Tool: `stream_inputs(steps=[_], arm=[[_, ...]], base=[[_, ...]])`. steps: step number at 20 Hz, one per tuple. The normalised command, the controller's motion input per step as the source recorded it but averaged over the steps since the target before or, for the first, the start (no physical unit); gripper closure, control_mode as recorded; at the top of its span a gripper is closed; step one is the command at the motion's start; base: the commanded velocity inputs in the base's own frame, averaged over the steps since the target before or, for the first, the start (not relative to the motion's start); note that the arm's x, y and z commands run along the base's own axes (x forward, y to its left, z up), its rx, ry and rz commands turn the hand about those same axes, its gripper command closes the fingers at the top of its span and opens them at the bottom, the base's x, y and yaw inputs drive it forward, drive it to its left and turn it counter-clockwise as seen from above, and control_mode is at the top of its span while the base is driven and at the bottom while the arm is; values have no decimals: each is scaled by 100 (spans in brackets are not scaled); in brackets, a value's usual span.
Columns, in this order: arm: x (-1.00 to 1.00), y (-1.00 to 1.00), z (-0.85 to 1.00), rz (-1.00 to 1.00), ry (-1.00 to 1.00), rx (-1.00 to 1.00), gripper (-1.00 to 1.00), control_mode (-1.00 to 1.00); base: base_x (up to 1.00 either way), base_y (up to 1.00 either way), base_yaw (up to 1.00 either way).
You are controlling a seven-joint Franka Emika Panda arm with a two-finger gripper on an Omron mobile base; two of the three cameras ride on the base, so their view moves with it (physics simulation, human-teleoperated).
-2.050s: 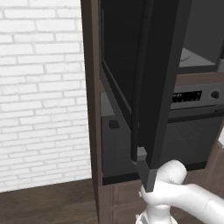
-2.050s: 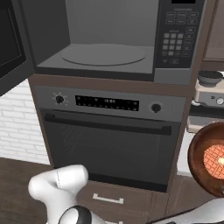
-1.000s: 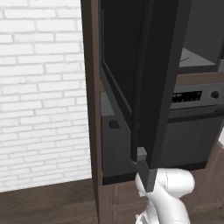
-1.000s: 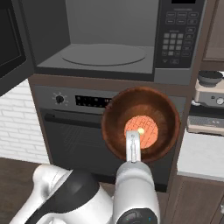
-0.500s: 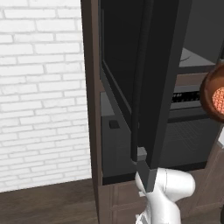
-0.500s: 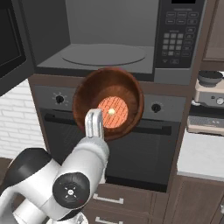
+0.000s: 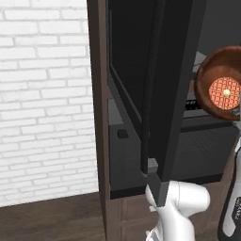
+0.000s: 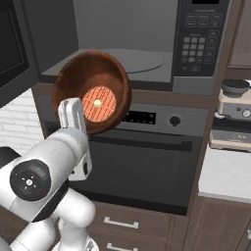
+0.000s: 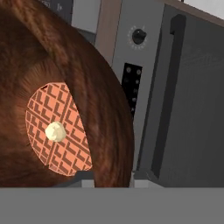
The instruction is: Open the microwave, place the bowl with waffle inside the microwave, then close the microwave door and turn it on.
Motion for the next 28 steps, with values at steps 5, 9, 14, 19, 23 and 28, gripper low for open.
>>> stream_inputs(steps=[5,9,14,19,23,28], arm=[[1,49,56,0,3,-7,100,-100],[1,34,60,0,3,-7,100,-100],[25,16,55,0,11,-2,100,-100],[65,-1,19,1,23,0,100,-100],[76,-6,1,1,18,3,100,-100],[76,-27,0,5,3,8,100,-100]], base=[[0,0,0],[0,0,0],[0,0,0],[0,0,0],[0,0,0],[0,0,0]])
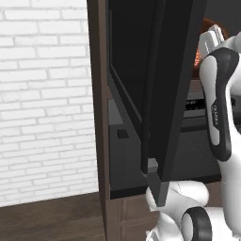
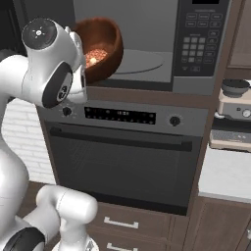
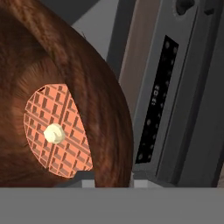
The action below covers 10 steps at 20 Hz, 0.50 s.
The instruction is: Open the microwave, place the bowl with waffle inside the microwave, then close the microwave door and turn it on.
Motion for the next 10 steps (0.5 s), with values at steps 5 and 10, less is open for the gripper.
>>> stream_inputs(steps=[5,10], arm=[[54,-16,0,4,0,10,100,-100],[60,0,0,0,0,1,100,-100]], base=[[0,0,0],[0,0,0]])
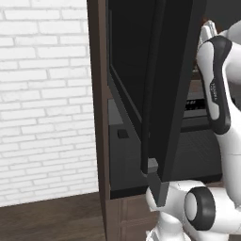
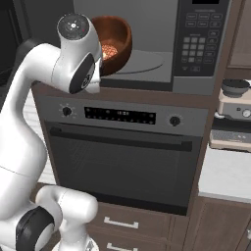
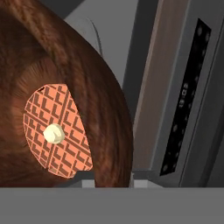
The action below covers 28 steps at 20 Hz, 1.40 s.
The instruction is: Open the microwave, place the bowl with waffle inside the microwave, then close the microwave door and turn it on.
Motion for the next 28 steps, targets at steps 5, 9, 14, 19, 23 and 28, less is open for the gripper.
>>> stream_inputs(steps=[5,9,14,19,23,28], arm=[[66,0,0,0,0,0,100,-100],[46,0,-11,0,0,0,100,-100],[43,0,-14,0,0,0,100,-100],[50,0,-1,0,0,0,100,-100],[46,0,0,0,0,0,100,-100],[12,0,-16,0,2,0,100,-100]], base=[[0,0,0],[0,0,0],[0,0,0],[0,0,0],[0,0,0],[0,0,0]])
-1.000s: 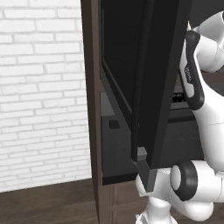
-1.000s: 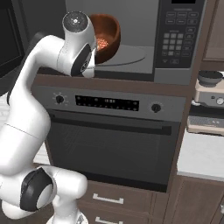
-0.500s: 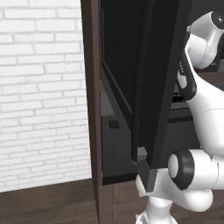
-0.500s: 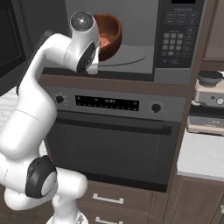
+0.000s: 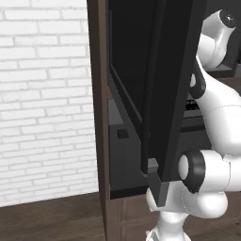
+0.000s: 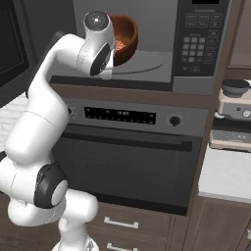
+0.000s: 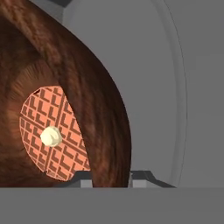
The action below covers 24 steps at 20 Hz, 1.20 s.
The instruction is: Open the microwave, place the bowl with waffle inside the microwave, then close the microwave door and turn it on.
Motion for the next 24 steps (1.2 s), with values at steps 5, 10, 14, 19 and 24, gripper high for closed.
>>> stream_inputs(steps=[5,10,14,19,24], arm=[[0,3,-9,-2,-2,0,100,-100],[0,0,0,0,0,0,100,-100],[0,0,0,0,0,0,-100,-100],[0,-4,0,2,0,0,-100,-100],[-5,-5,0,0,-4,0,-100,-100]], base=[[0,0,0],[0,0,0],[0,0,0],[0,0,0],[0,0,0]])
